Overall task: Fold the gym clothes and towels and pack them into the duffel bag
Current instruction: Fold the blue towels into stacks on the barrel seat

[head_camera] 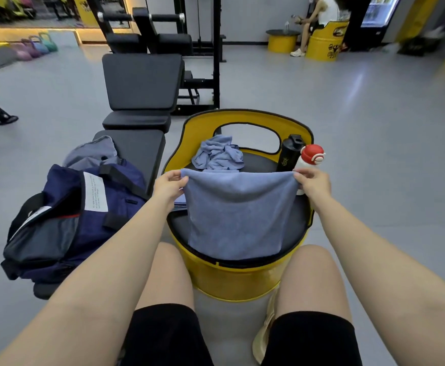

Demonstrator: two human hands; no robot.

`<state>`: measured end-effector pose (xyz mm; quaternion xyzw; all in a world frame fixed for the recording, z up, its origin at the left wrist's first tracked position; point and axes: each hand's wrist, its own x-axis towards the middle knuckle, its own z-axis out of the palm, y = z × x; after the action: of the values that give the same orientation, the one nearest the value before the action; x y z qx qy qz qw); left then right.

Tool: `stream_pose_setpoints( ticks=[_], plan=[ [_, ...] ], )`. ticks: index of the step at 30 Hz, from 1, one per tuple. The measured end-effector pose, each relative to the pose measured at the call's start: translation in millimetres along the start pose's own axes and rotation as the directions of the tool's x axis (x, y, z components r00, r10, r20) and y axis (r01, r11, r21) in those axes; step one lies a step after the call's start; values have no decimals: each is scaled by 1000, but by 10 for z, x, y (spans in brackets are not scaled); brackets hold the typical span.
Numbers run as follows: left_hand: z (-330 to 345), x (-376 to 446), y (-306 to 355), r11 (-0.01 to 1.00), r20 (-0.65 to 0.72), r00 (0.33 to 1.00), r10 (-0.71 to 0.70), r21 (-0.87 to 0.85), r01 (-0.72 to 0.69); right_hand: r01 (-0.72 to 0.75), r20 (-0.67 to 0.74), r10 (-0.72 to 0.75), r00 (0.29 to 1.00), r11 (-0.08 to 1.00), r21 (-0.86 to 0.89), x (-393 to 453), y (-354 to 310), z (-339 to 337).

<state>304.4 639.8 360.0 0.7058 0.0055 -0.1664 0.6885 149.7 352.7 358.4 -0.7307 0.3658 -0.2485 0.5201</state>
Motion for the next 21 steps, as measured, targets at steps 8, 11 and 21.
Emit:
stream_pose_setpoints(
  ticks=[8,11,21],
  plan=[
    [22,-121,218,995,-65,994,90,-46,-93,139,71,-131,989,982,-128,-135,-241,-41],
    [-24,-133,287,989,-102,983,150,25,-148,169,-4,-172,985,975,-141,-182,-339,-70],
    [-117,-149,416,972,-133,963,233,31,-231,172,-99,-181,979,980,-96,-274,-433,-185]
  ],
)
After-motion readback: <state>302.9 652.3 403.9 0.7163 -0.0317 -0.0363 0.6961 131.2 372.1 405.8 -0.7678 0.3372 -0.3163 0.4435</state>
